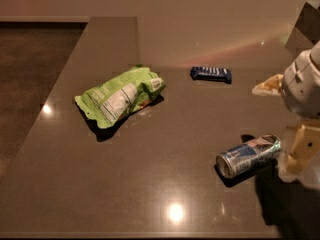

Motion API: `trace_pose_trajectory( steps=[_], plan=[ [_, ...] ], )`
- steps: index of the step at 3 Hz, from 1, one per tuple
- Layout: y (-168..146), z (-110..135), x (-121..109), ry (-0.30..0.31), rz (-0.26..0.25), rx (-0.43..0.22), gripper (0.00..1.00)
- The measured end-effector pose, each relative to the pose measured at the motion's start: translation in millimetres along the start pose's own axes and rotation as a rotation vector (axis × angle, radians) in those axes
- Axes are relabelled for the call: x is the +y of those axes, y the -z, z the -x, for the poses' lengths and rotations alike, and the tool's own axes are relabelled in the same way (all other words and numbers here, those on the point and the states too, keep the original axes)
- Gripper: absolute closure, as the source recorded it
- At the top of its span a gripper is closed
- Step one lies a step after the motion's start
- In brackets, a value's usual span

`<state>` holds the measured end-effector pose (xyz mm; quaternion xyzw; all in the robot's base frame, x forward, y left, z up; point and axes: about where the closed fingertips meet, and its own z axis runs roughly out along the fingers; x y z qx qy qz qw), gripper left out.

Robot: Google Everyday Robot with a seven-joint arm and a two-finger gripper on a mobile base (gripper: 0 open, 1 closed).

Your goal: Move redbull can near green rice chip bag

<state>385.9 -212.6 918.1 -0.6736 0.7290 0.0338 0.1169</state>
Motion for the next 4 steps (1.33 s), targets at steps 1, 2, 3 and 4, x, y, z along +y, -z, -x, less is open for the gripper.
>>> trace_pose_trajectory(
  steps=[1, 2, 3, 4],
  plan=[
    [-19.2, -1.6, 16.4, 0.048, 0.016, -0.015, 0.00],
    [-38.7, 2.7, 21.3, 0.088, 0.013, -0.011, 0.00],
    [-56.0, 4.4, 20.8, 0.115, 0.021, 0.003, 0.00],
    [-66.8, 0.5, 17.6, 0.127, 0.038, 0.027, 0.18]
  ],
)
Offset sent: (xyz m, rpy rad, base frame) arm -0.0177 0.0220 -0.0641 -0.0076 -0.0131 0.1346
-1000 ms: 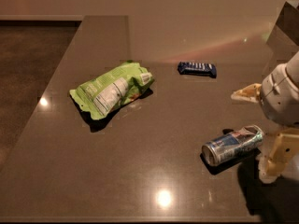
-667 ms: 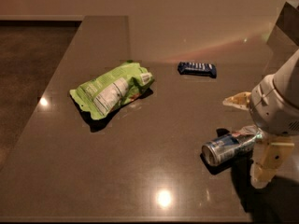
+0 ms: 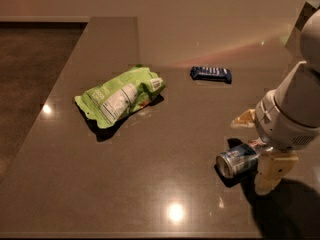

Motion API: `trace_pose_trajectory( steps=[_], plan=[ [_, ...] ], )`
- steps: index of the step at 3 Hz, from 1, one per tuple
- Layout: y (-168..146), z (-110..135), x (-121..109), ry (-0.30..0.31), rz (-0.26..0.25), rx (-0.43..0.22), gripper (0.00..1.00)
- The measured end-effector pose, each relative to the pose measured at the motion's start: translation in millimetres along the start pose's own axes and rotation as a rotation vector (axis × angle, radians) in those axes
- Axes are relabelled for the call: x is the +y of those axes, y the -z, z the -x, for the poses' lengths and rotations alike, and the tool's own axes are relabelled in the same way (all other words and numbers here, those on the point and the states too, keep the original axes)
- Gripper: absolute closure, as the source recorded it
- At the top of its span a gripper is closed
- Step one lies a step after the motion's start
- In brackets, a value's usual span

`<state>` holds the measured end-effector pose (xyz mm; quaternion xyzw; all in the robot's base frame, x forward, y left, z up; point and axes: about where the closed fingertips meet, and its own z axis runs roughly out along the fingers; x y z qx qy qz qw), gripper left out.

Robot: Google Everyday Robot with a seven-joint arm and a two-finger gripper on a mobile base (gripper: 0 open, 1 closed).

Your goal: Move redbull can near green rice chip bag

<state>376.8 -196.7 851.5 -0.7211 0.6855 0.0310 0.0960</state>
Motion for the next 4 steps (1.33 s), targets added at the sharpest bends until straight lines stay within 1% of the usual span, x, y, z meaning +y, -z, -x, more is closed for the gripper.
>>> trace_pose_trajectory(
  steps=[1, 2, 3, 4],
  plan=[
    [-1.9, -4.9, -8.5, 0.014, 0.026, 0.036, 0.49],
    [1.7, -3.5, -16.9, 0.019, 0.036, 0.047, 0.72],
    [12.3, 21.2, -34.4, 0.021, 0.045, 0.043, 0.95],
    [12.1, 66.8, -66.1, 0.003, 0.068, 0.017, 1.00]
  ],
)
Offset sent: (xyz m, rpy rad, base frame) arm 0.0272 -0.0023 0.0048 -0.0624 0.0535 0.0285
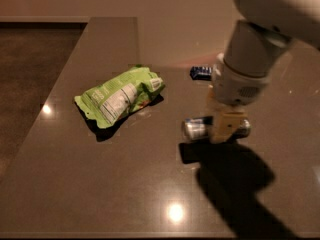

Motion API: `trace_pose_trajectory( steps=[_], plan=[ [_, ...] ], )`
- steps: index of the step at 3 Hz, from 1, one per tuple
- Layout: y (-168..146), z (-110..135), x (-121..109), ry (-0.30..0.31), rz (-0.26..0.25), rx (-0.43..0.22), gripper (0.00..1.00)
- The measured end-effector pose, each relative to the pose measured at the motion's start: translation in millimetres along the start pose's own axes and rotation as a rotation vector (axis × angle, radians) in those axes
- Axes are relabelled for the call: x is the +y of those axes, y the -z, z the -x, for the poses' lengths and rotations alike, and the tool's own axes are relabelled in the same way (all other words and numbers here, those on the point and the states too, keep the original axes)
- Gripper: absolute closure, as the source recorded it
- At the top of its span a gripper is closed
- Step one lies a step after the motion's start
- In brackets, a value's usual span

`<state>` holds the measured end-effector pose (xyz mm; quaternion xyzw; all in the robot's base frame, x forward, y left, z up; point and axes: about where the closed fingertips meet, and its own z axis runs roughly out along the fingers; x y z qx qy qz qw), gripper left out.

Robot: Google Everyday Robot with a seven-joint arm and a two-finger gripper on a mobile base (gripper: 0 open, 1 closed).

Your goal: Move redbull can near green rice chip bag

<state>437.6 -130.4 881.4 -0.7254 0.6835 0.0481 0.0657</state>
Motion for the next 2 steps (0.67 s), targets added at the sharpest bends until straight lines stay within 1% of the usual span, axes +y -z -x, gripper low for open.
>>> trace_pose_trajectory(
  steps=[1, 2],
  plan=[
    [-3.9, 25.2, -16.9, -0.018, 0.014, -0.015, 1.00],
    [-14.1, 50.1, -33.5, -0.038, 0.027, -0.023, 1.00]
  ],
)
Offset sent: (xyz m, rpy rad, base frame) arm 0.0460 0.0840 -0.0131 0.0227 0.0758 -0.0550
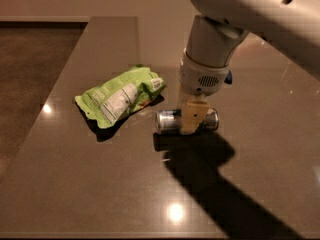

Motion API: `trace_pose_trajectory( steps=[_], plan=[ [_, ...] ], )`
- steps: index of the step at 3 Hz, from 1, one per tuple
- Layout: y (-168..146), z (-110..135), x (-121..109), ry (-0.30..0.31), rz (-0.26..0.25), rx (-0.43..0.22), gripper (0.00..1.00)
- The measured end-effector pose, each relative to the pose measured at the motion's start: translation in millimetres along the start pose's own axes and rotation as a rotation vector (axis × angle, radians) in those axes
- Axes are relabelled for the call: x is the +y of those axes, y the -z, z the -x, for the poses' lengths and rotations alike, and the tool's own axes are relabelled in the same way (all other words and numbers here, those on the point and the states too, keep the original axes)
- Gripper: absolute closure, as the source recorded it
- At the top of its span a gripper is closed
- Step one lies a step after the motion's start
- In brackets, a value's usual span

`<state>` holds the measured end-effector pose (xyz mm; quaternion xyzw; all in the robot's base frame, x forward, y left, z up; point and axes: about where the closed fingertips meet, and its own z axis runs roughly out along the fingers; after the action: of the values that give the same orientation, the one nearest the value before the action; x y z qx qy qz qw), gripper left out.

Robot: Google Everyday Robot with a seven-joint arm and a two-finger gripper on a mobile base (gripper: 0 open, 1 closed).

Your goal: Move redbull can near green rice chip bag

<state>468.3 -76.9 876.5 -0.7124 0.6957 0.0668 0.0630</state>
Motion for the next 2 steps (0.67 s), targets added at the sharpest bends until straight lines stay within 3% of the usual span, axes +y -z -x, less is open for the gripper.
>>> trace_pose_trajectory(
  steps=[1, 2],
  plan=[
    [-7.8, 18.3, -15.6, -0.034, 0.006, -0.003, 1.00],
    [-16.9, 34.3, -27.0, -0.065, 0.012, 0.000, 0.82]
  ],
)
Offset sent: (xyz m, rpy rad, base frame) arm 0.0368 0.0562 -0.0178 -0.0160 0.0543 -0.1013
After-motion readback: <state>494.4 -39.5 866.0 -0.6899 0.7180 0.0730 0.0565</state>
